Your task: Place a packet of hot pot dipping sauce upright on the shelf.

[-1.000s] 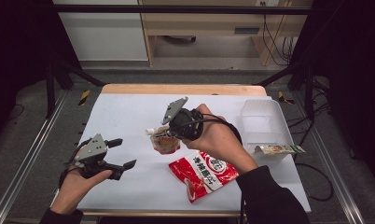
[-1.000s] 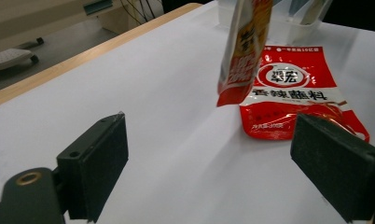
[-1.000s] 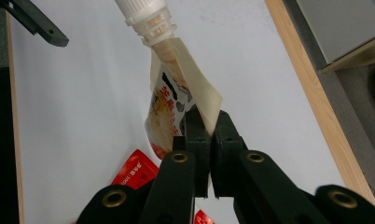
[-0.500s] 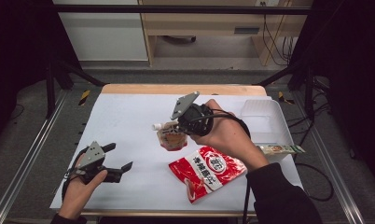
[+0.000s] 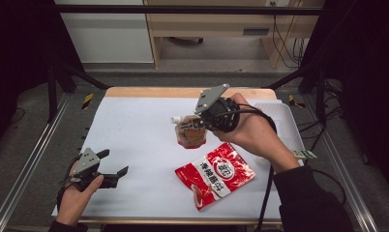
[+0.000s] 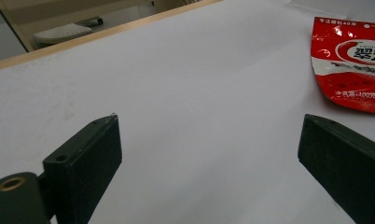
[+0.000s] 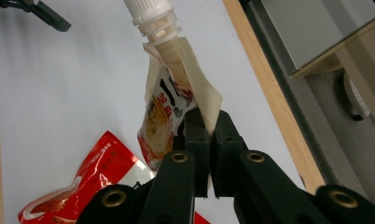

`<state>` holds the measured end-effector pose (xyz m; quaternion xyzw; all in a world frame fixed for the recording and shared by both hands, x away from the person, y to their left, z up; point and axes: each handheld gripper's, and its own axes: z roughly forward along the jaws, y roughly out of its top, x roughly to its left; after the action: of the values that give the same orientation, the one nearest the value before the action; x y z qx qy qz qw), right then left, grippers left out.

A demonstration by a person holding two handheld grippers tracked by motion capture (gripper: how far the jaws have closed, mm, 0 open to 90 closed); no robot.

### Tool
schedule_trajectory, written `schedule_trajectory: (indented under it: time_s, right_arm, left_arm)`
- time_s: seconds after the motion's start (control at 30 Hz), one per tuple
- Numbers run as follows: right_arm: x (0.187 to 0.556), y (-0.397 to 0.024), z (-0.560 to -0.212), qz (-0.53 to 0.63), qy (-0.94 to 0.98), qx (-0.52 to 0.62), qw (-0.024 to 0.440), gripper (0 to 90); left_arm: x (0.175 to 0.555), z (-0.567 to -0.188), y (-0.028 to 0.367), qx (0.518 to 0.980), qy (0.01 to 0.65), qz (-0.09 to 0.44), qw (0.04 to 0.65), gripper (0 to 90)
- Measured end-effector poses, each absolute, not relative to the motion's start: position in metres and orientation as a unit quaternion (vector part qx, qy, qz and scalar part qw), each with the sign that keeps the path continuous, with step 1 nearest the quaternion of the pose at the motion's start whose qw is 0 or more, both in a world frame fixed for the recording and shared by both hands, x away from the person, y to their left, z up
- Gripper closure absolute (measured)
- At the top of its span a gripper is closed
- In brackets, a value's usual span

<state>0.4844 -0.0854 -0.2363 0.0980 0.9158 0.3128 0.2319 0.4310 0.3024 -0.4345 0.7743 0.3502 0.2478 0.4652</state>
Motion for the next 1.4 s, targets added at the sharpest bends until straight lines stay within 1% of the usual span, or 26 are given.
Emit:
schedule_trajectory:
  time_s: [0.1, 0.33, 0.37, 0.43, 0.5, 0.6, 0.83, 0.87, 1.2, 1.4]
  right_arm:
    - [0.486, -0.091, -0.233, 0.314, 0.914, 0.104, 0.234, 88.0]
    - [0.5, -0.126, -0.231, 0.31, 0.908, 0.125, 0.254, 88.0]
    - [0.5, -0.126, -0.231, 0.31, 0.908, 0.125, 0.254, 88.0]
    - [0.505, -0.142, -0.232, 0.305, 0.905, 0.136, 0.262, 87.9]
    - [0.505, -0.148, -0.233, 0.305, 0.904, 0.139, 0.265, 87.9]
    - [0.507, -0.168, -0.233, 0.305, 0.898, 0.148, 0.282, 87.9]
    - [0.51, -0.191, -0.233, 0.302, 0.892, 0.16, 0.294, 87.9]
    - [0.512, -0.199, -0.234, 0.303, 0.89, 0.166, 0.299, 87.9]
    - [0.526, -0.232, -0.242, 0.299, 0.882, 0.195, 0.307, 87.9]
    - [0.527, -0.247, -0.25, 0.291, 0.883, 0.205, 0.306, 87.8]
  left_arm:
    - [0.431, -0.435, 0.303, 0.776, 0.351, 0.245, 0.464, 5.9]
    - [0.433, -0.437, 0.303, 0.778, 0.352, 0.242, 0.461, 5.9]
    - [0.433, -0.437, 0.303, 0.778, 0.352, 0.242, 0.461, 5.9]
    - [0.433, -0.438, 0.303, 0.779, 0.352, 0.242, 0.46, 5.9]
    - [0.433, -0.438, 0.303, 0.779, 0.351, 0.241, 0.46, 5.9]
    - [0.433, -0.438, 0.302, 0.782, 0.35, 0.24, 0.457, 5.9]
    - [0.432, -0.438, 0.302, 0.781, 0.351, 0.242, 0.456, 5.9]
    - [0.432, -0.439, 0.302, 0.781, 0.353, 0.24, 0.457, 5.9]
    - [0.432, -0.44, 0.302, 0.782, 0.352, 0.238, 0.456, 5.9]
    - [0.432, -0.44, 0.301, 0.784, 0.35, 0.236, 0.455, 5.9]
